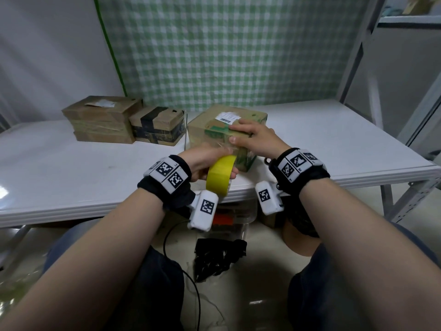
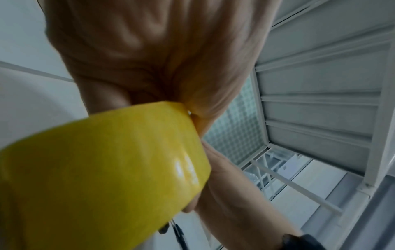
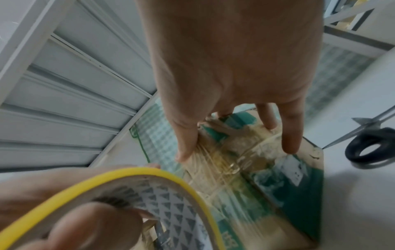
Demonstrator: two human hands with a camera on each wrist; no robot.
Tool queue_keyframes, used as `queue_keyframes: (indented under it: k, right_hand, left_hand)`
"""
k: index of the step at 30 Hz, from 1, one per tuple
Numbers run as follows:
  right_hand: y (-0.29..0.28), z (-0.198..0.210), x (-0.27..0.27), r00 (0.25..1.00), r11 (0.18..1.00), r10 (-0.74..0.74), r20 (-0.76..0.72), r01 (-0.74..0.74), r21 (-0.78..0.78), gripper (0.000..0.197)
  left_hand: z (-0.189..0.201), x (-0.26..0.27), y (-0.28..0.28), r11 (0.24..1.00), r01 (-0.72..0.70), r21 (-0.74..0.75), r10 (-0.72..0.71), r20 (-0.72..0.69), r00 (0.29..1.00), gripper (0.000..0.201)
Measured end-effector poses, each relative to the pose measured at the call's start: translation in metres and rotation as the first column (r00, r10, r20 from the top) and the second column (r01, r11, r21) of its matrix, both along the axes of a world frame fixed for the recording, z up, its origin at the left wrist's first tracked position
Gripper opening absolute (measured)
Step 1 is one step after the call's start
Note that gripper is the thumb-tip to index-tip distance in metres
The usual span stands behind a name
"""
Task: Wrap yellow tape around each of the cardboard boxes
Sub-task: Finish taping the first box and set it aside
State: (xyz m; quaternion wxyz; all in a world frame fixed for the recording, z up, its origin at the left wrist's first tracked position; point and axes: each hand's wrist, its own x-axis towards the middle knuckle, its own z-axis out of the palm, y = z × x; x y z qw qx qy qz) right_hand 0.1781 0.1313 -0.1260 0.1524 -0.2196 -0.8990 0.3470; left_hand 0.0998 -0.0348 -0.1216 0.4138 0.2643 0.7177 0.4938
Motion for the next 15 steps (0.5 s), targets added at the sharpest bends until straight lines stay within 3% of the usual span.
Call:
queue_keyframes:
  k: [6,15]
  right_hand:
    - [0.016,-0.006,-0.010,0.998,0.996,0.066,0.006,-0.066,-0.062,0.041]
    - [0.020,0.003,-0.007,0.990,0.988,0.133,-0.046,-0.137,-0.077,0.049]
  left_hand:
    - [0.003,0.000,0.004,0.989,0.023,-0.144,-0.017,0.042,0.999,0.035]
    - [-0.001,0.007,0.010,0.997,0.009,-0.074,-0.007,0.035,0.999,0.033]
